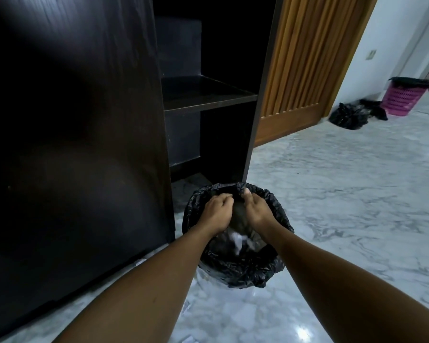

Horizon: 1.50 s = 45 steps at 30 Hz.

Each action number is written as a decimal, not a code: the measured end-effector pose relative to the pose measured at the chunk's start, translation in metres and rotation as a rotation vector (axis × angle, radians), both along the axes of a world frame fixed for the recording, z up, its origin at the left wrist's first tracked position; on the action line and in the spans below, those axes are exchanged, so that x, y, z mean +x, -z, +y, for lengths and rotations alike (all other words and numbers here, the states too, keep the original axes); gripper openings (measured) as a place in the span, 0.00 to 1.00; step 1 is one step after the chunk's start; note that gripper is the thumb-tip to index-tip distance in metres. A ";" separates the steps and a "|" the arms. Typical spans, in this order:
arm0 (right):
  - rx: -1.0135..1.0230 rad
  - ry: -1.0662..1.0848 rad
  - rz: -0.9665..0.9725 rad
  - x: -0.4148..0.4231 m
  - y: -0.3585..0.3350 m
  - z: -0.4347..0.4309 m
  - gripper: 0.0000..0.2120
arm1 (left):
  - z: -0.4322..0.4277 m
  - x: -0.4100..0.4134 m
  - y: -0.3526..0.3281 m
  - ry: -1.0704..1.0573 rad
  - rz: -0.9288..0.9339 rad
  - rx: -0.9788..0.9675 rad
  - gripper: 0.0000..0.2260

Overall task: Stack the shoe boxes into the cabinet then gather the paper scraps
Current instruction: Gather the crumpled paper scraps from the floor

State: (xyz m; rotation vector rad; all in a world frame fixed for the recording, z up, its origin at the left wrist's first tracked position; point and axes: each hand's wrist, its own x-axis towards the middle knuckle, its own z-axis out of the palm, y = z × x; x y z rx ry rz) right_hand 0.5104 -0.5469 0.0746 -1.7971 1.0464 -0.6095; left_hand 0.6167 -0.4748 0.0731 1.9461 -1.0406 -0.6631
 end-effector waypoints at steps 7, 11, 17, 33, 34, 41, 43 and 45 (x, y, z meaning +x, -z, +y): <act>-0.181 0.011 0.069 -0.008 -0.012 0.000 0.17 | 0.011 0.000 -0.015 -0.034 -0.064 -0.057 0.17; -0.274 0.010 -0.033 -0.007 -0.051 0.019 0.17 | 0.046 0.014 -0.047 -0.129 -0.156 -0.139 0.13; -0.314 -0.098 -0.152 0.000 -0.078 0.088 0.09 | 0.147 0.040 -0.067 -0.237 -0.309 -0.154 0.12; -0.373 -0.663 0.382 -0.081 0.060 0.220 0.13 | 0.407 -0.037 0.133 -0.356 -0.217 0.447 0.25; -0.364 -0.704 0.451 -0.090 0.087 0.228 0.19 | 0.415 -0.048 0.150 -0.393 -0.217 0.534 0.29; -0.690 -1.012 0.770 -0.134 0.202 0.240 0.49 | 0.421 -0.087 0.220 -0.454 -0.254 0.620 0.50; -0.741 -0.968 0.781 -0.132 0.215 0.230 0.50 | 0.404 -0.083 0.229 -0.381 -0.332 0.572 0.53; -0.747 -0.928 0.751 -0.124 0.221 0.220 0.50 | 0.385 -0.078 0.235 -0.275 -0.407 0.540 0.55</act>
